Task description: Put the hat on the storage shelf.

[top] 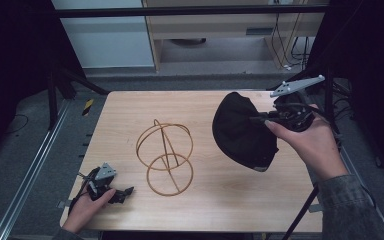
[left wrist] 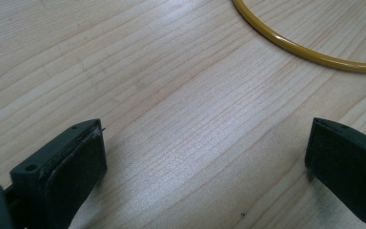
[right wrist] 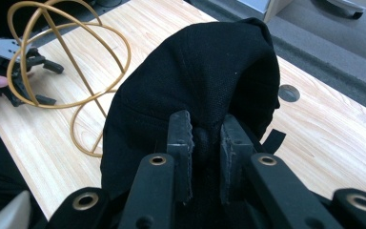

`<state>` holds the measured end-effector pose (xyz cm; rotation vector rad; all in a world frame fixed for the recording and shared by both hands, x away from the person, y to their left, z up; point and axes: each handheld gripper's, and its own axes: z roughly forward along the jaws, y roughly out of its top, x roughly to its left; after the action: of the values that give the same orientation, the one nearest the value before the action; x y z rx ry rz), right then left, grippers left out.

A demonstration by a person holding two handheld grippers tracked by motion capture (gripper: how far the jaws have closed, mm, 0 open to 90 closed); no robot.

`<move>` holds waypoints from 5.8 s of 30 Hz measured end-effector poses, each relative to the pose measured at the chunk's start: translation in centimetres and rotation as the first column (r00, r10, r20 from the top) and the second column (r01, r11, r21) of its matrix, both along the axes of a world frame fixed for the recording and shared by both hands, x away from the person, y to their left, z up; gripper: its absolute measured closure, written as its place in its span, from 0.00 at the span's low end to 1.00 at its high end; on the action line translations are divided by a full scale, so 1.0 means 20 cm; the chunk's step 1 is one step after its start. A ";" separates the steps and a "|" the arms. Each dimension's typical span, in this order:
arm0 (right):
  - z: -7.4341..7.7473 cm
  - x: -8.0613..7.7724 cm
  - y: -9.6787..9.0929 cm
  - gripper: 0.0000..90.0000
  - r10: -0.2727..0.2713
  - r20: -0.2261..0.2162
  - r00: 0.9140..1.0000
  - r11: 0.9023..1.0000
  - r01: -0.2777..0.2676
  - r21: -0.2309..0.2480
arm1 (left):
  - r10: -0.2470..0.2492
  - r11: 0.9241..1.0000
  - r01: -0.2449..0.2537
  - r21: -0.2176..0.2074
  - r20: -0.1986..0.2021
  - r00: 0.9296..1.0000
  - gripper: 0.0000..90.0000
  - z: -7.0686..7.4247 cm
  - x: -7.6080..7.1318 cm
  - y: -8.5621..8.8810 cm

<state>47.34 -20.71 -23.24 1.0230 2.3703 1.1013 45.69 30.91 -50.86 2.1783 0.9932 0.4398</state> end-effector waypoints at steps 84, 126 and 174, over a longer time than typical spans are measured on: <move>0.28 0.04 0.62 0.87 0.216 0.076 0.973 0.975 -0.219 0.026 | 0.001 1.000 -0.001 0.001 -0.001 1.000 0.00 0.00 0.00 0.00; 0.23 0.10 0.92 0.86 0.303 0.027 0.952 0.953 -0.303 -0.029 | 0.000 1.000 0.000 0.002 -0.001 1.000 0.00 0.00 0.00 0.00; 0.05 0.18 1.16 0.83 0.325 -0.061 0.944 0.928 -0.330 -0.171 | 0.000 1.000 0.000 0.002 -0.001 1.000 0.00 0.00 0.00 0.00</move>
<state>50.94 2.57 -22.29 0.5995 2.6759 0.9571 45.69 30.92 -50.85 2.1803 0.9940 0.4395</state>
